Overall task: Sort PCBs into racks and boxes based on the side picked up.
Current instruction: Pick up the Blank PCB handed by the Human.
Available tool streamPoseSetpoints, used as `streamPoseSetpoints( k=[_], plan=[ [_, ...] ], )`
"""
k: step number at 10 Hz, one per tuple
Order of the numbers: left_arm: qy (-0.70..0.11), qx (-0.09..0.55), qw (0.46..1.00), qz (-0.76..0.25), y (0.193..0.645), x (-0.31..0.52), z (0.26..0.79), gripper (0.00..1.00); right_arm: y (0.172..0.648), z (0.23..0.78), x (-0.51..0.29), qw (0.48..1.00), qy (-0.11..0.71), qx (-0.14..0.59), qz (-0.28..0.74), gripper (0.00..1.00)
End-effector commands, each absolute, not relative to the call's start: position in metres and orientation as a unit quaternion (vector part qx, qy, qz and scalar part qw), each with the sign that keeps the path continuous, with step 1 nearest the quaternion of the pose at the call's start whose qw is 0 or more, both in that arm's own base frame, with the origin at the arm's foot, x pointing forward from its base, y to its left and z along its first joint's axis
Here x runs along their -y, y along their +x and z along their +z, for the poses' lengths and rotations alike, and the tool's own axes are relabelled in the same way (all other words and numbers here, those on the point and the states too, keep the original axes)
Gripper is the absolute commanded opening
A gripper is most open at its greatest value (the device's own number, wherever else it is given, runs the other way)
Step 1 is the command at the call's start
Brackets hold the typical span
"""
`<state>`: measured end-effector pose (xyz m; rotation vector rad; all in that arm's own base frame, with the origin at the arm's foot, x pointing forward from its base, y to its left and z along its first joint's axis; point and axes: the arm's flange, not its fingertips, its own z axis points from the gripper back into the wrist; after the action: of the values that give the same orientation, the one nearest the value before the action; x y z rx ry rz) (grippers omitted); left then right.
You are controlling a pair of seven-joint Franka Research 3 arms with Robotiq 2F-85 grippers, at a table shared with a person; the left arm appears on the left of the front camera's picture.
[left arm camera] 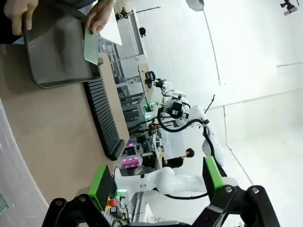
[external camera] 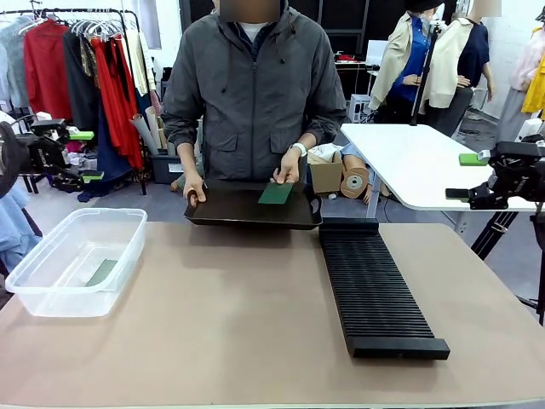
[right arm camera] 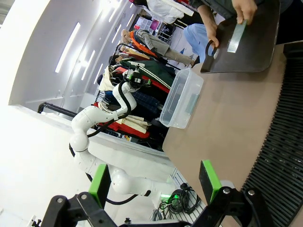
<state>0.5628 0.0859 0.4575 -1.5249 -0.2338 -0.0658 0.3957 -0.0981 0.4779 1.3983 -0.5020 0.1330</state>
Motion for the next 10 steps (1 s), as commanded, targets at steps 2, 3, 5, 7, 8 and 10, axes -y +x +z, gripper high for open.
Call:
streamPoseSetpoints(
  k=[2,3,5,7,8,10],
  plan=[
    [-0.685,0.110,0.720,-0.023,0.5615,-0.0902,0.4620,1.00,0.3948,0.4796,0.0982,0.732,0.638,0.231,0.065,1.00],
    [-0.685,0.110,0.720,-0.023,0.5615,-0.0902,0.4620,1.00,0.3948,0.4796,0.0982,0.732,0.638,0.231,0.065,1.00],
    [-0.685,0.110,0.720,-0.023,0.5615,-0.0902,0.4620,1.00,0.3948,0.4796,0.0982,0.732,0.638,0.231,0.065,1.00],
    [-0.685,0.110,0.720,-0.023,0.5615,-0.0902,0.4620,1.00,0.3948,0.4796,0.0982,0.732,0.638,0.231,0.065,1.00],
    [-0.685,0.110,0.720,-0.023,0.5615,-0.0902,0.4620,1.00,0.3948,0.4796,0.0982,0.732,0.638,0.231,0.065,1.00],
    [-0.685,0.110,0.720,-0.023,0.5615,-0.0902,0.4620,1.00,0.3948,0.4796,0.0982,0.732,0.638,0.231,0.065,1.00]
  ],
)
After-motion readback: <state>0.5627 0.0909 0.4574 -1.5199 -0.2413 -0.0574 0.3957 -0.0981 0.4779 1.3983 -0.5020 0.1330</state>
